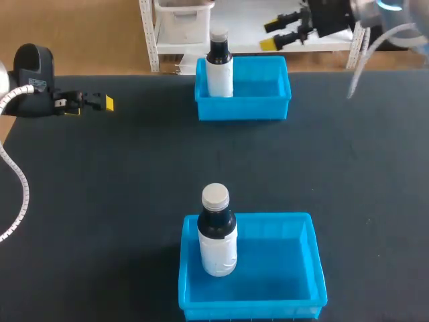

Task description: Pick up the bottle, and place it in the far bin if it is heavy, or in the near bin if it is light.

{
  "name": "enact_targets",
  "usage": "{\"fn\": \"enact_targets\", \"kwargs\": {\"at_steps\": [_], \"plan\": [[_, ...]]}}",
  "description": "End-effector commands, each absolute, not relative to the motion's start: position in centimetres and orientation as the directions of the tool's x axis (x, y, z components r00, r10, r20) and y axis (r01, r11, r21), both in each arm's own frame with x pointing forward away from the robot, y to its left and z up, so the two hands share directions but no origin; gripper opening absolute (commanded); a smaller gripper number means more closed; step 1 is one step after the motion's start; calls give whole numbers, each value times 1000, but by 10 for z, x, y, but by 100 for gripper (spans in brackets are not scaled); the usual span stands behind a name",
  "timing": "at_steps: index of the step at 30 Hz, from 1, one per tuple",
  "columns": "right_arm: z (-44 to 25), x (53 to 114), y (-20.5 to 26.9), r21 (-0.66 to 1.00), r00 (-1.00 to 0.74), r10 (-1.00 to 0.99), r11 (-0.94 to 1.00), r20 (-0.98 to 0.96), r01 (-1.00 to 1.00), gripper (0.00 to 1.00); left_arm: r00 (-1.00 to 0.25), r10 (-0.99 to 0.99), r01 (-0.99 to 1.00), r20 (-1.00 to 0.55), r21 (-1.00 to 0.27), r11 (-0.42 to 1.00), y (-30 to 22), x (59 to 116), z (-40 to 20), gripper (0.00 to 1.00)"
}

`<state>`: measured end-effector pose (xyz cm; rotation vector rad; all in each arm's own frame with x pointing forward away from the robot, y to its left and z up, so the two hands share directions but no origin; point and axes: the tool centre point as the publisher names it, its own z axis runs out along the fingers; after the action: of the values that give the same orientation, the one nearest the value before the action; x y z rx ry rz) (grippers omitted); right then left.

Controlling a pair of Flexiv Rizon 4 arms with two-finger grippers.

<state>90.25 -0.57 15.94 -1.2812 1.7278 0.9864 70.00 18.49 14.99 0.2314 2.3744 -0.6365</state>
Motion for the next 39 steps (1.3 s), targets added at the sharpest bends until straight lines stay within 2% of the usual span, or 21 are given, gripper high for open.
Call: {"fn": "enact_targets", "kwargs": {"at_steps": [1, 19, 39], "plan": [[179, 830, -48, 67, -202, -375, 343, -905, -937, 100, -767, 0, 321, -642, -383, 866, 185, 700, 150, 100], [179, 738, -76, -8, -201, -458, 415, -866, -910, 100, -767, 0, 321, -642, -383, 866, 185, 700, 150, 100], [175, 718, -67, 11, -234, -486, 418, -842, -908, 100, -767, 0, 321, -642, -383, 866, 185, 700, 150, 100]]}}
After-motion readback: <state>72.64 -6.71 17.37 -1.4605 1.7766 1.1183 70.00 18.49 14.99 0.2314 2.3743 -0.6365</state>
